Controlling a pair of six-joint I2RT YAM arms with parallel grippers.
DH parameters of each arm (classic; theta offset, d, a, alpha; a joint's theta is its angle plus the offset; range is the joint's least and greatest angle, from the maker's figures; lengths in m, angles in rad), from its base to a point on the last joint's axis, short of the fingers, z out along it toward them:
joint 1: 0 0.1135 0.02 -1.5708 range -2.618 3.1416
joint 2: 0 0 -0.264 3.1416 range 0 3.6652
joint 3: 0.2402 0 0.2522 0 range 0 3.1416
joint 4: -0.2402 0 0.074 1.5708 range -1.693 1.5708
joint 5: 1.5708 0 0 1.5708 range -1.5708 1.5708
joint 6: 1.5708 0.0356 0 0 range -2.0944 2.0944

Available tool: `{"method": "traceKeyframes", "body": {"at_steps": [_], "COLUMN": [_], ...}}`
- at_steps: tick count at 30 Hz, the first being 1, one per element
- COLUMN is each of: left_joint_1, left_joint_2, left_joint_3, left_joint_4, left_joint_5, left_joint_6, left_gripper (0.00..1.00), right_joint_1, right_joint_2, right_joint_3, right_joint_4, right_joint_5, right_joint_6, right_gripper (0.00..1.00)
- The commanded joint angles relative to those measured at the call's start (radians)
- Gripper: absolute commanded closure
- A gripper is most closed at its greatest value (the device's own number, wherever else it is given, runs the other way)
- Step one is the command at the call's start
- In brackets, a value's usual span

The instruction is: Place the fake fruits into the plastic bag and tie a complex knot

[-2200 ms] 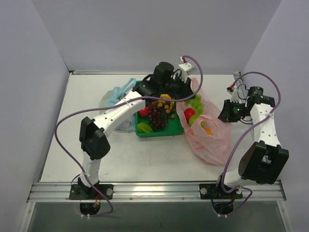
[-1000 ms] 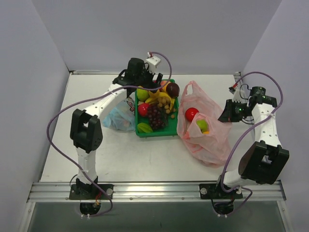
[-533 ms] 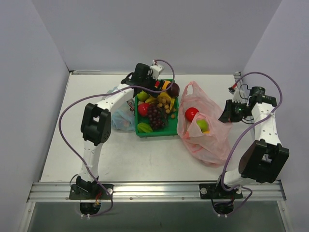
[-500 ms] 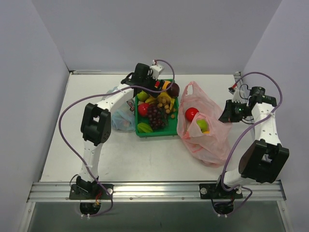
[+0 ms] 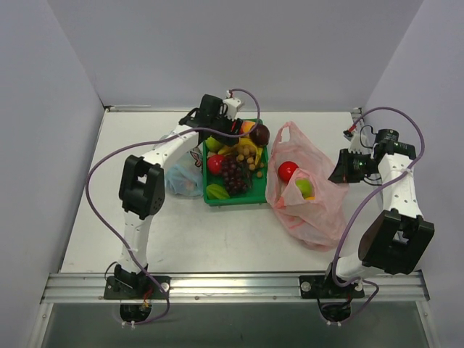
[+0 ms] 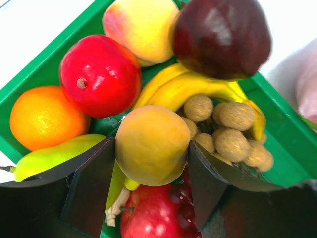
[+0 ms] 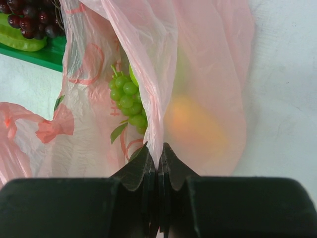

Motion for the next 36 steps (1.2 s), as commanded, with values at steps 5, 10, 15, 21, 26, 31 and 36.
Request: {"method": "traceKeyframes", "body": {"at_steps": [5, 10, 15, 21, 26, 31, 36], "left_joint_1": [-0.007, -0.065, -0.18, -0.309, -0.349, -0.309, -0.251], "left_joint_2": [-0.178, -0.238, -0.227, -0.137, -0.077, -0.112, -0.166], "left_joint_3": [0.073, 0.059, 0.04, 0.055, 0.093, 0.115, 0.106], "left_joint_4": [-0.009, 0.04, 0.095, 0.131, 0.143, 0.135, 0.175], "left_joint_5": [0.158, 0.265, 0.297, 0.31, 0.284, 0.279, 0.25], "left_joint_6": [-0.073, -0.137, -0.185, -0.239, -0.291, -0.272, -0.28], "left_gripper": [0.54, 0.54, 0.53, 0.52, 0.12, 0.04, 0.05], "right_joint_1": [-0.005, -0.005, -0.005, -0.005, -0.005, -0.005, -0.003], "right_joint_2": [0.0, 0.0, 0.006, 0.011, 0.006, -0.006, -0.005], "right_joint_3": [0.036, 0.036, 0.046, 0.067, 0.047, 0.038, 0.03], "right_joint_4": [-0.04, -0.043, -0.041, -0.046, -0.048, -0.049, -0.049], "right_joint_5": [-0.016, -0.018, -0.016, -0.015, -0.026, -0.015, -0.024], "right_joint_6": [-0.007, -0.009, -0.01, -0.01, -0.015, -0.035, -0.036], "right_gripper": [1.0, 1.0, 1.0, 1.0, 1.0, 1.0, 1.0]}}
